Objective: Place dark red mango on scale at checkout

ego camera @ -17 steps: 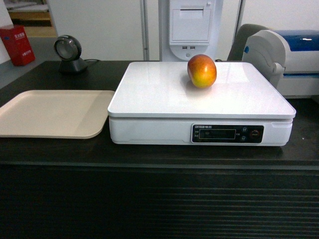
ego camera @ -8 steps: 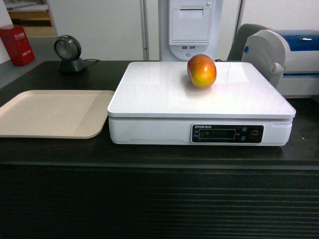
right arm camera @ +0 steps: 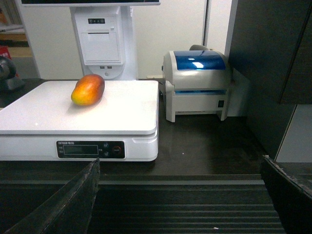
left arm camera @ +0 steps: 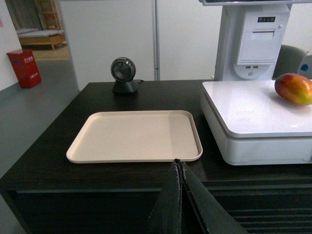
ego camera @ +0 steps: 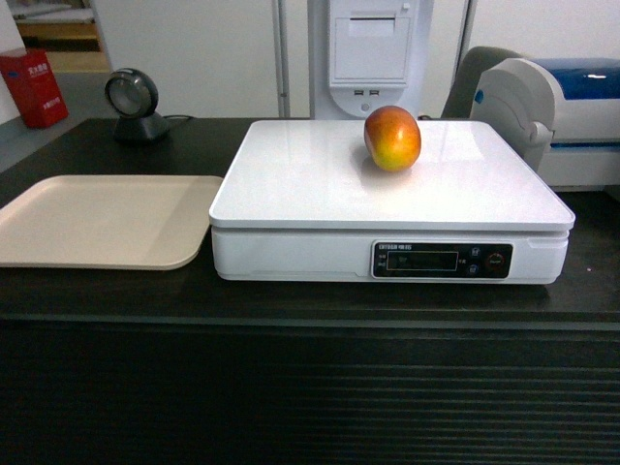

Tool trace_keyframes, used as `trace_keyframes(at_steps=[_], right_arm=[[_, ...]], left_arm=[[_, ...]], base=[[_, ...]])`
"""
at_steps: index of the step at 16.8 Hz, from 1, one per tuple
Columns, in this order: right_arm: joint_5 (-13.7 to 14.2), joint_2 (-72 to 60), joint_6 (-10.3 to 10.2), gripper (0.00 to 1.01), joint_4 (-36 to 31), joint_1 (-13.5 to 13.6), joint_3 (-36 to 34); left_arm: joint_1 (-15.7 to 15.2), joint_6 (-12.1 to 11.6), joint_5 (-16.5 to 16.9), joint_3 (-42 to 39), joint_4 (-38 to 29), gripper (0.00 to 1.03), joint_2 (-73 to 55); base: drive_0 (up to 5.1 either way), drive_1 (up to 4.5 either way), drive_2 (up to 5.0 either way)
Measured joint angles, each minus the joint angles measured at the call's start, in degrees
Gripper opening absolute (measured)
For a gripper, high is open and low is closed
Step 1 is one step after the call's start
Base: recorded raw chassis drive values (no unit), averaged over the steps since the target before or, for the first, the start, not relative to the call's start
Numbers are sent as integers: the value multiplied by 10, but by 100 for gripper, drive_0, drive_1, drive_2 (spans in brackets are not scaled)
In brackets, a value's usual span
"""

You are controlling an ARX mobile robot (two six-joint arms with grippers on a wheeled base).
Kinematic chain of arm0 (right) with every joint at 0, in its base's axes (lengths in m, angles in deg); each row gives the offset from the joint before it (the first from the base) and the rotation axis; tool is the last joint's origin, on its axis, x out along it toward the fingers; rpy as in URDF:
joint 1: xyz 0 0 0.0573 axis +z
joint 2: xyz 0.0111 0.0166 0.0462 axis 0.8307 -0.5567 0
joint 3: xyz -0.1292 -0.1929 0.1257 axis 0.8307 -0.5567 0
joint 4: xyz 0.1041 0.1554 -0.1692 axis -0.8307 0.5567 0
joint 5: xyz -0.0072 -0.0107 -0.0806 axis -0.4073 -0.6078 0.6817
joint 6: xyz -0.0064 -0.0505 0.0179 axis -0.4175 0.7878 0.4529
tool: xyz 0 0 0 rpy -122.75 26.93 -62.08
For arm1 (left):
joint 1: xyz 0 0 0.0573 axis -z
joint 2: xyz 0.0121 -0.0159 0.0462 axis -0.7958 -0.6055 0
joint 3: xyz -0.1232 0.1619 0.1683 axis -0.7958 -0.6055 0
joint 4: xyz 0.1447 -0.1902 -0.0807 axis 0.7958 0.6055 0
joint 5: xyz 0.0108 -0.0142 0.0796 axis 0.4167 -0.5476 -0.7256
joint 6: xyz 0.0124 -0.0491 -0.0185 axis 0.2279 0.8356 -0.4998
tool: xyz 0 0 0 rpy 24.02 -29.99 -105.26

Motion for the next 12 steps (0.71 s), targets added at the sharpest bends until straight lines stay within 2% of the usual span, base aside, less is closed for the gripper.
trace_keyframes(at_steps=[1,2,3,9,12], right_arm=[[0,0,0,98,0,0,0],[0,0,0,98,0,0,0],[0,0,0,98,0,0,0],[0,0,0,98,0,0,0],[0,0,0,98,0,0,0]], left_arm=[[0,0,0,0,6,2,7],[0,0,0,0,84,2,57],[0,0,0,0,108,2,98],[0,1,0,0,106,3,99],[0,1,0,0,106,36,99]], base=[[0,0,0],[0,0,0],[0,0,0],[0,0,0],[0,0,0]])
